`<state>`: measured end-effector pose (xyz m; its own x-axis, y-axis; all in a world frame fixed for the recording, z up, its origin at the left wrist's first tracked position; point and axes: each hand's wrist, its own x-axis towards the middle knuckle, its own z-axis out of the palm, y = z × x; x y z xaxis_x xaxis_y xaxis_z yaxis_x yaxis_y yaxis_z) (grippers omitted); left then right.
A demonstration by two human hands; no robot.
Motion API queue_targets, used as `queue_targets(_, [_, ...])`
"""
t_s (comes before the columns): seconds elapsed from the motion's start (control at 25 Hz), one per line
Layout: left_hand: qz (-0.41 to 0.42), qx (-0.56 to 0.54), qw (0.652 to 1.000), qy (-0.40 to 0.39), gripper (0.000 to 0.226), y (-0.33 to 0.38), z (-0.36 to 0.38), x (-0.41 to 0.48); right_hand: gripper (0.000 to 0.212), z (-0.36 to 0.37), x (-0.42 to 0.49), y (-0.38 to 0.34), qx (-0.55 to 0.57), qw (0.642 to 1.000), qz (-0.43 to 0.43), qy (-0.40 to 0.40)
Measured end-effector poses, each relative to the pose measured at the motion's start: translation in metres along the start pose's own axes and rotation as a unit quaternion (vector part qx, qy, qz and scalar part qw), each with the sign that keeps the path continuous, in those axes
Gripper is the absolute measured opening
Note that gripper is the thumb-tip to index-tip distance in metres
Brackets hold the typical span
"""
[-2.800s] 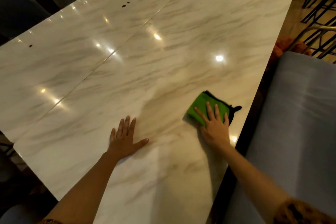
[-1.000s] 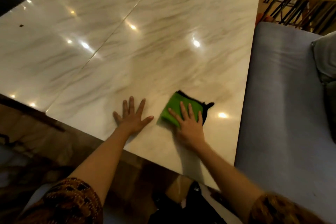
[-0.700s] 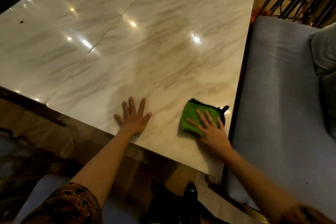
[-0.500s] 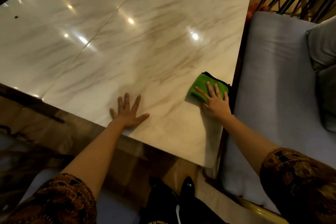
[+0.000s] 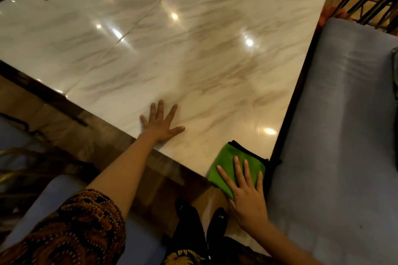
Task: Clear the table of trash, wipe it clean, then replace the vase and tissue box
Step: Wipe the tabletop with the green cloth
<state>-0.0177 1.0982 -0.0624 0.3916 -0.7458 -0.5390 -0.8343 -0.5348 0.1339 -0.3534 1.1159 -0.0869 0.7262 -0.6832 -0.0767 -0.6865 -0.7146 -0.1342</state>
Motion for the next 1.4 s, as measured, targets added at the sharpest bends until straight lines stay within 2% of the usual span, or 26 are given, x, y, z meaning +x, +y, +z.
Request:
queue_targets(0.12, [0.003,0.006,1.0,0.02,0.065,-0.007,-0.007,0.002,0.073,-0.001,0.055,-0.028,-0.014,0.994,-0.102,-0.037])
queue_targets(0.24, [0.026,-0.016,0.997,0.073,0.05,-0.042,-0.02,0.011,0.065,0.0,0.119,-0.074,-0.006,0.982,-0.177,-0.059])
queue_targets(0.36, [-0.027,-0.056,0.994,0.086,0.048,-0.094,-0.032,0.022,0.062,-0.003,0.184,-0.124,0.008,0.975,-0.198,-0.103])
queue_targets(0.48, [-0.057,-0.089,0.991,0.087,0.05,-0.132,-0.049,0.028,0.058,-0.008,0.233,-0.156,0.001,0.977,-0.185,-0.11])
queue_targets(0.56, [-0.052,-0.07,0.994,0.072,0.052,-0.151,-0.06,0.033,0.059,-0.01,0.267,-0.154,0.007,0.98,-0.166,-0.107])
queue_targets(0.68, [-0.014,-0.012,0.999,0.049,0.056,-0.177,-0.072,0.051,0.06,-0.02,0.33,-0.109,0.017,0.997,-0.043,-0.066])
queue_targets(0.8, [0.043,0.036,0.997,0.057,0.06,-0.187,-0.08,0.073,0.061,-0.035,0.369,-0.055,0.04,0.991,0.108,-0.067])
queue_targets(0.92, [0.087,0.083,0.99,0.076,0.061,-0.191,-0.094,0.099,0.059,-0.027,0.348,-0.076,0.057,0.981,0.18,-0.042])
queue_targets(1.16, [0.108,0.077,0.987,0.09,0.063,-0.172,-0.129,0.16,0.073,0.014,0.213,-0.205,0.013,0.99,0.141,0.022])
queue_targets(1.28, [0.107,0.073,0.987,0.092,0.065,-0.158,-0.145,0.186,0.064,0.007,0.227,-0.198,0.008,0.991,0.124,0.046])
queue_targets(1.4, [0.084,0.044,0.993,0.077,0.067,-0.153,-0.16,0.211,0.063,0.003,0.289,-0.166,0.016,0.989,0.144,0.024])
